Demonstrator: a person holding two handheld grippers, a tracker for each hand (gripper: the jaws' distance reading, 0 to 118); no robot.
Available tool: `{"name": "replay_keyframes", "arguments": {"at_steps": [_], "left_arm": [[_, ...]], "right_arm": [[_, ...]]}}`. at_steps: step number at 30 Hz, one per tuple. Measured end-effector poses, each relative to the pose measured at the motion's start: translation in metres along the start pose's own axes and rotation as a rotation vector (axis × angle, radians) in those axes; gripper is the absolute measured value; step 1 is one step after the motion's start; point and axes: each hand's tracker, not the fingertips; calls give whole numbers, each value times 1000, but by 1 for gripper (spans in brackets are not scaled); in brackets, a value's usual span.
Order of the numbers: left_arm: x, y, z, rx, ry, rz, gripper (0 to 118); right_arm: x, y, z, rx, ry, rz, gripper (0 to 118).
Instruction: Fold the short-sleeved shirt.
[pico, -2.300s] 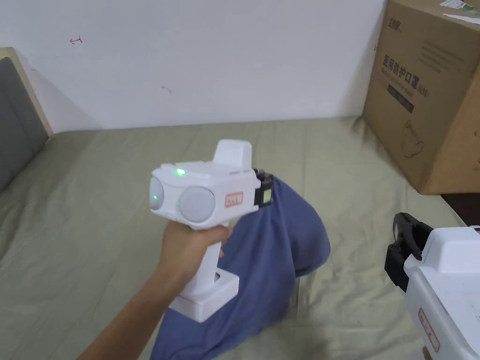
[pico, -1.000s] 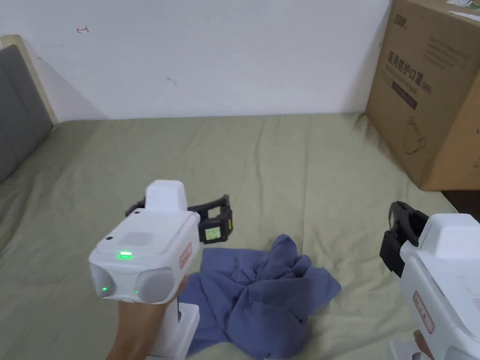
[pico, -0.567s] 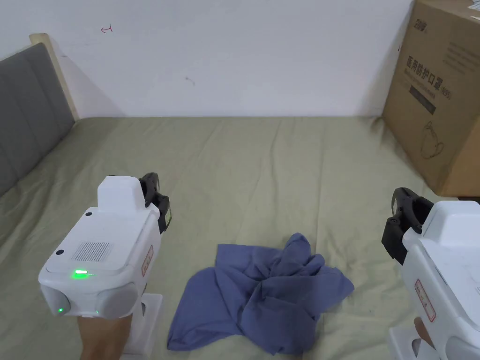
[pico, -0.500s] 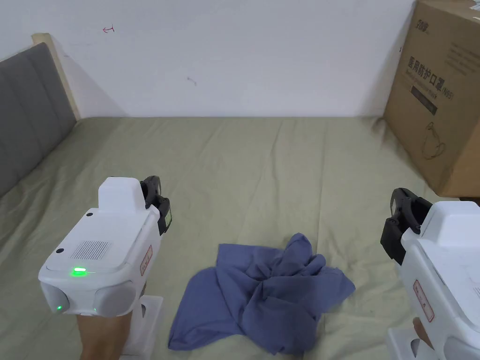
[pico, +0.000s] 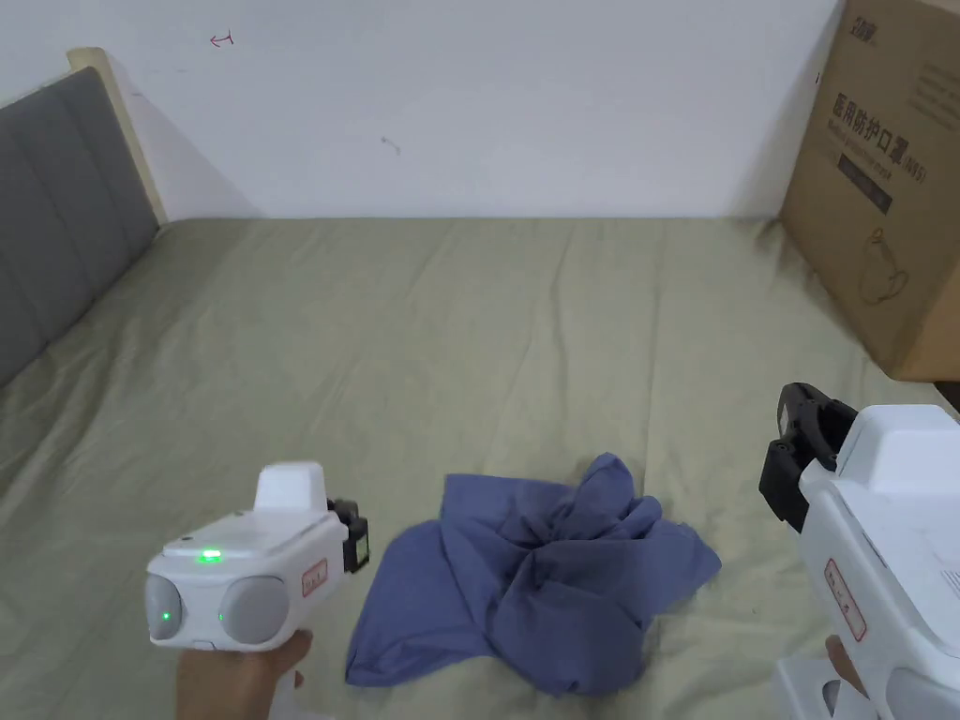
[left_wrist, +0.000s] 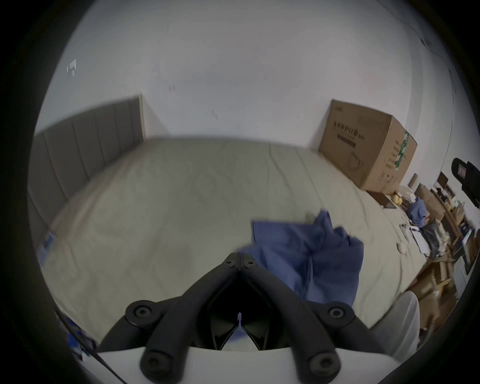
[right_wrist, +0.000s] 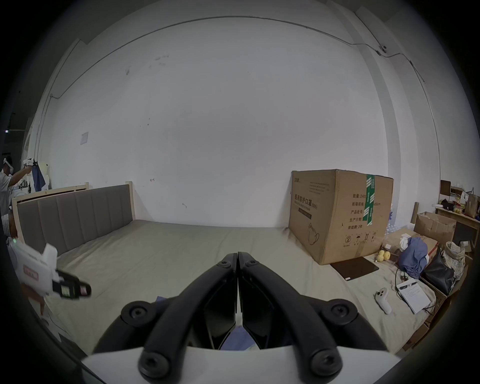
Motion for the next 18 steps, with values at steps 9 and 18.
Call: {"name": "replay_keyframes", "arguments": {"at_steps": [9, 18], "left_arm": [[-12, -59, -47, -245, 7, 130, 58], [-14, -76, -98, -374, 125, 28, 65]], "right_arm": [[3, -17, -10, -51, 10, -7, 0], [15, -29, -18, -88, -14, -11, 0]]}}
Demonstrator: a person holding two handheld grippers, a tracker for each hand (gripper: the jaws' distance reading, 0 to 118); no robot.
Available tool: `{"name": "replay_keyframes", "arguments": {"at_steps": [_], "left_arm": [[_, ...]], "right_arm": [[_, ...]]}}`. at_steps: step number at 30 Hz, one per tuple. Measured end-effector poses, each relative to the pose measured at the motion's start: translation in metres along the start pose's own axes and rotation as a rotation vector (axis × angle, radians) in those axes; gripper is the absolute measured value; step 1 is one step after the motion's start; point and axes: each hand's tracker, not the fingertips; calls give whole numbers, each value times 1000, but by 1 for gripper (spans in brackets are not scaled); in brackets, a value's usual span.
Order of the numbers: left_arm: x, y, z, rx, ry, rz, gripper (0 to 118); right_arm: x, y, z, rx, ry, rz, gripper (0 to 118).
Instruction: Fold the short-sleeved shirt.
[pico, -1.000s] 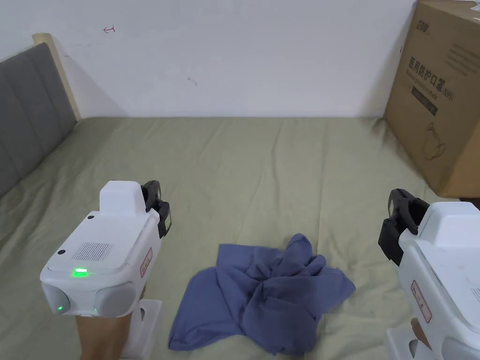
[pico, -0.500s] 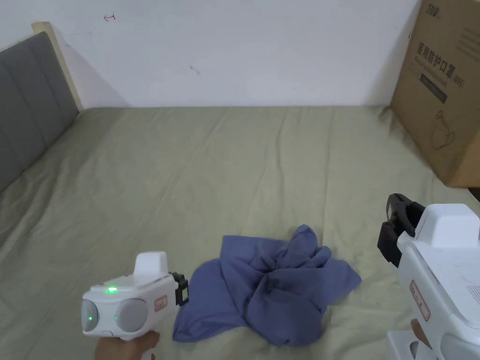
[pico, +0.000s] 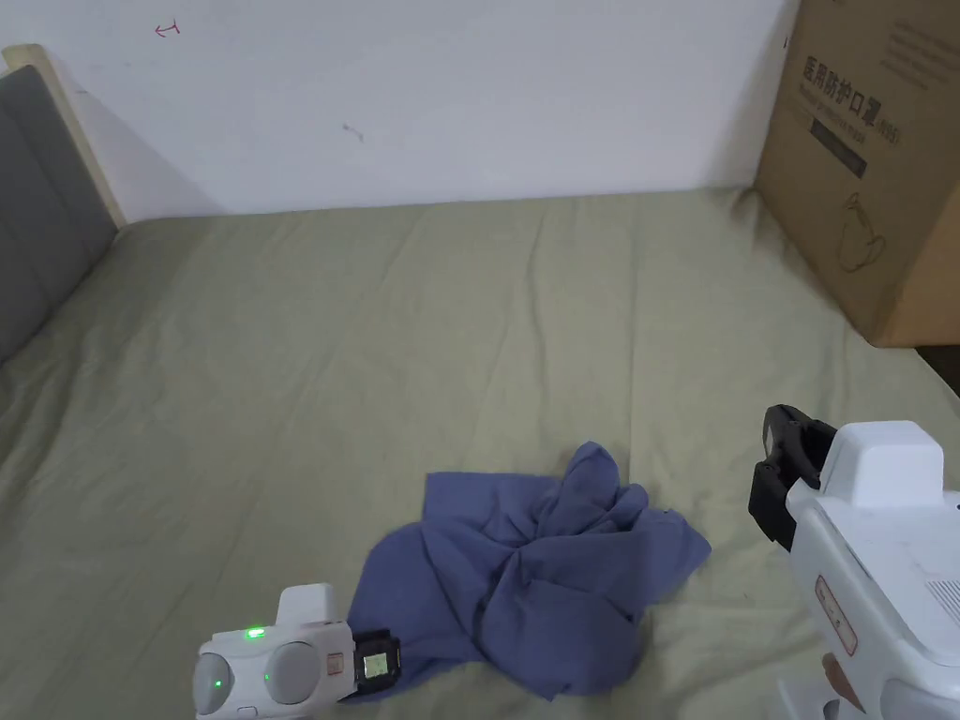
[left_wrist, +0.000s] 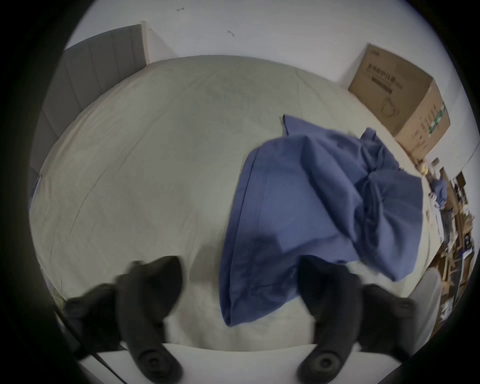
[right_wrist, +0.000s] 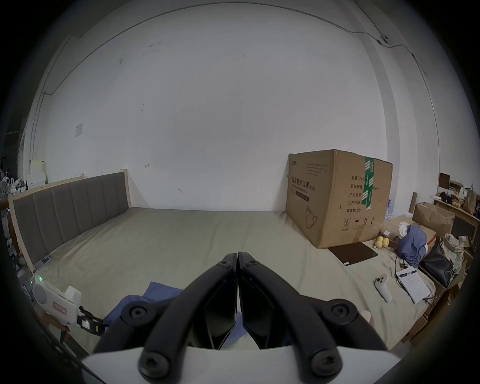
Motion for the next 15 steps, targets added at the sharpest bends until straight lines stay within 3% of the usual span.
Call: {"name": "replay_keyframes", "arguments": {"at_steps": [6, 7, 8, 10, 15], "left_arm": [[33, -8, 6, 3, 38, -136, 43], [34, -7, 8, 8, 19, -131, 31], [35, -6, 9, 12, -8, -130, 9], [34, 0, 8, 19, -5, -124, 3], [33, 12, 54, 161, -72, -81, 2]], "right_arm": [[7, -8, -10, -28, -8, 2, 0], [8, -10, -13, -34, -7, 0, 0], [9, -12, -17, -41, -7, -3, 0], [12, -18, -30, -63, -6, -10, 0], [24, -41, -88, -248, 14, -11, 2]]}}
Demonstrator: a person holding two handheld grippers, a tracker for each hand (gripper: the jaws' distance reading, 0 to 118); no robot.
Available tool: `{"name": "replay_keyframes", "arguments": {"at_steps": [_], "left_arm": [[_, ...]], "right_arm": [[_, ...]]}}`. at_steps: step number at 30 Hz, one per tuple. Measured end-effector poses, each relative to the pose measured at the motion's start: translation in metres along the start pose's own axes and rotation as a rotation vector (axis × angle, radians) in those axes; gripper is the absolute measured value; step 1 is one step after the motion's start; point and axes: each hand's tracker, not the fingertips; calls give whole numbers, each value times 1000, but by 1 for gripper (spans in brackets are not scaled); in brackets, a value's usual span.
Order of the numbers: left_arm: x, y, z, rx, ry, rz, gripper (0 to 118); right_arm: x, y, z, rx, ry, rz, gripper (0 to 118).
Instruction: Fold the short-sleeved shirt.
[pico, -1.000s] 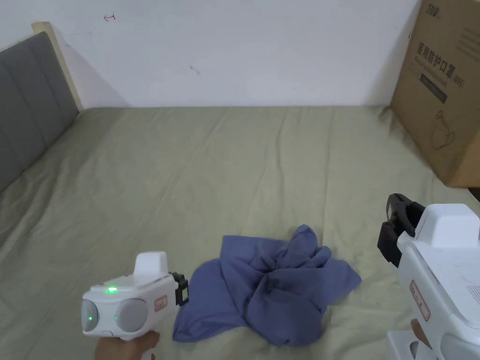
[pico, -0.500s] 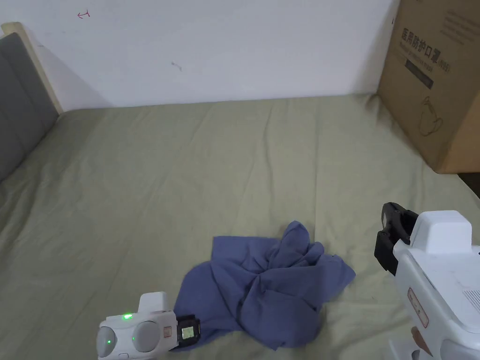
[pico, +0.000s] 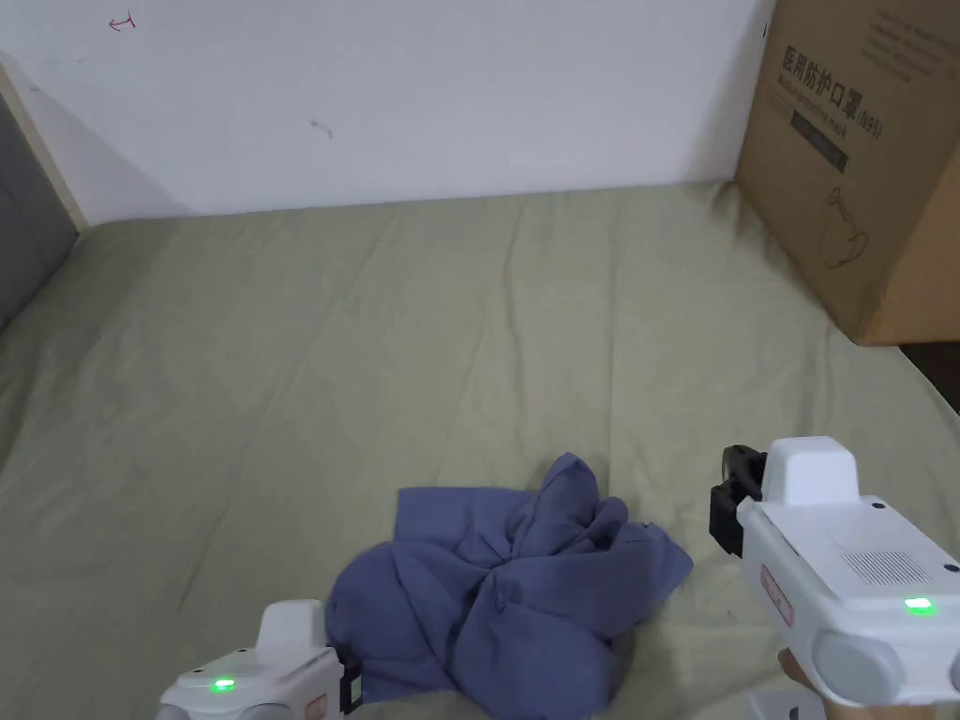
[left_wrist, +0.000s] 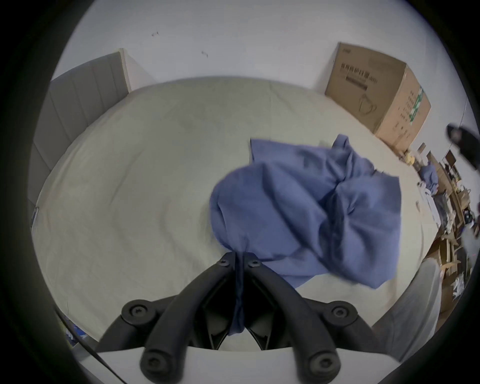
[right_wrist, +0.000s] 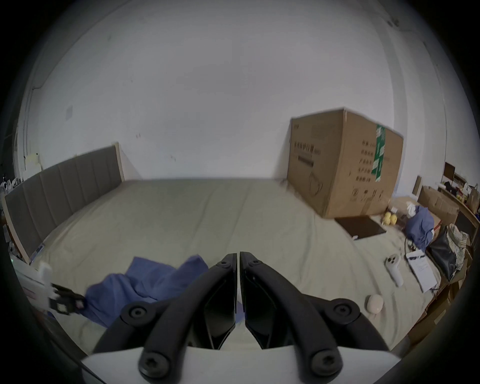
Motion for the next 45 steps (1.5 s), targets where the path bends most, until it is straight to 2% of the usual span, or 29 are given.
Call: {"name": "replay_keyframes", "arguments": {"at_steps": [1, 2, 5, 6, 10, 13, 15, 18, 19, 20, 21, 24, 25, 28, 33, 39, 45], "left_arm": [[-2, 4, 6, 13, -16, 18, 2], [-3, 7, 10, 19, -35, 29, 2], [-18, 7, -2, 37, -37, 31, 2], [-17, 8, -2, 41, -38, 29, 2], [-11, 15, 0, 48, -43, 39, 2], [-11, 16, -5, 38, -40, 36, 2], [-17, 11, -12, 30, -43, 36, 2], [-21, 8, -16, 15, -41, 30, 2], [-19, 7, -13, 12, -42, 32, 2], [-21, 6, -12, 11, -43, 37, 2], [-23, 6, -11, 13, -46, 47, 2], [-25, 8, -3, 31, -70, 87, 2], [-26, 10, 0, 40, -76, 99, 2], [-27, 22, 11, 81, -99, 134, 2], [-42, 62, 33, 170, -155, 201, 2], [-62, 146, 71, 352, -93, 147, 2], [-79, 239, 108, 460, 4, 60, 2]], "right_arm": [[2, -2, -17, -44, -2, -10, 4], [5, -4, -33, -97, 7, -22, 21], [10, -17, -86, -265, 27, -57, 97], [12, -23, -102, -303, 28, -62, 105], [17, -54, -154, -473, 28, -86, 103], [10, -68, -160, -532, 51, -91, 91], [8, -77, -162, -564, 85, -115, 69], [17, -91, -169, -577, 156, -195, 55], [17, -90, -165, -552, 140, -200, 41], [16, -88, -161, -529, 146, -209, 18], [12, -82, -148, -513, 160, -214, 8], [8, -65, -130, -462, 148, -145, 8], [18, -61, -131, -435, 146, -136, 8], [24, -34, -109, -370, 169, -128, 8], [26, 22, -69, -234, 165, -73, 8], [34, 94, -39, -100, 116, -5, 8], [52, 172, -35, 15, 62, -7, 8]]}}
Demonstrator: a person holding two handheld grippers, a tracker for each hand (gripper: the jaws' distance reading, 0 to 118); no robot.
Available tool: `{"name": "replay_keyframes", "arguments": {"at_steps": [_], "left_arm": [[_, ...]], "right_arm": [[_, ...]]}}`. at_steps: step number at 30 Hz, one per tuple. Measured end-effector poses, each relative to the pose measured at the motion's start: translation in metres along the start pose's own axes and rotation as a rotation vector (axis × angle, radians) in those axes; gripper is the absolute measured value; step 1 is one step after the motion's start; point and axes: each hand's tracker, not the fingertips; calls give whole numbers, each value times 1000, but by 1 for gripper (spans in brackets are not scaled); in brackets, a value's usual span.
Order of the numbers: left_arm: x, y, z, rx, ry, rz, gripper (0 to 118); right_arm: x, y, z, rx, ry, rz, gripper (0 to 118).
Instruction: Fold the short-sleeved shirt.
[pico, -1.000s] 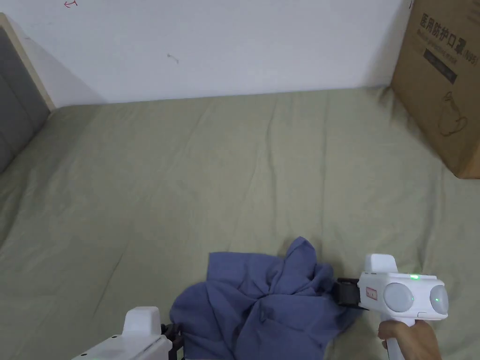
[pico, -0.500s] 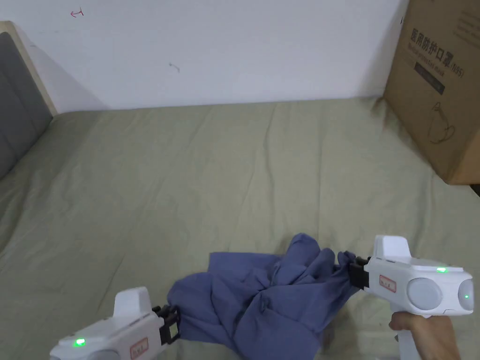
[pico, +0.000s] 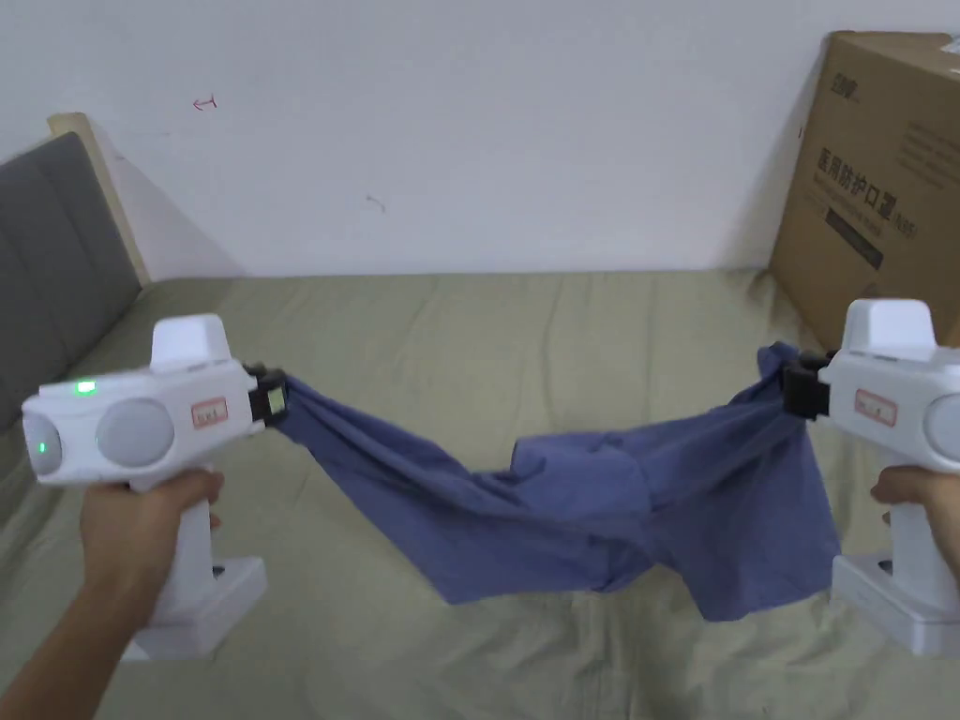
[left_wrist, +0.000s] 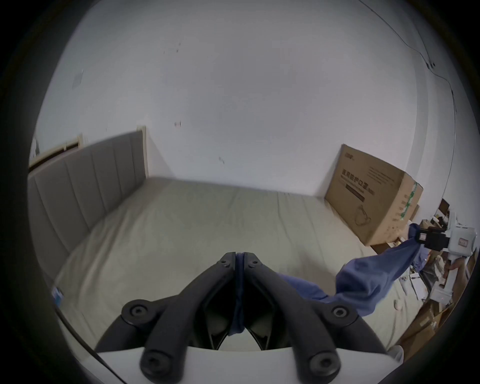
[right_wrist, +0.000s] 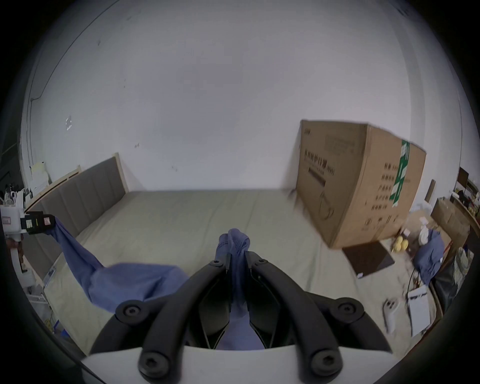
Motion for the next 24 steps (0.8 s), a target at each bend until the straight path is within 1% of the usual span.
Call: {"name": "replay_keyframes", "arguments": {"at_steps": [7, 9, 13, 16, 20, 24], "left_arm": [[8, 94, -20, 100, 97, -80, 2], [7, 114, -27, 106, 103, -76, 2], [-5, 147, -46, 140, 183, -104, 2], [-13, 163, -62, 142, 198, -98, 2], [-24, 173, -81, 149, 219, -66, 2], [-28, 162, -97, 138, 227, -44, 2]], "right_arm": [[21, 79, -8, 116, -58, -9, 8], [25, 97, -15, 124, -62, -17, 8], [27, 120, -26, 169, -72, -23, 8], [27, 130, -37, 186, -70, -35, 8], [23, 138, -57, 192, -76, -27, 8], [17, 133, -80, 194, -83, -22, 8]]}}
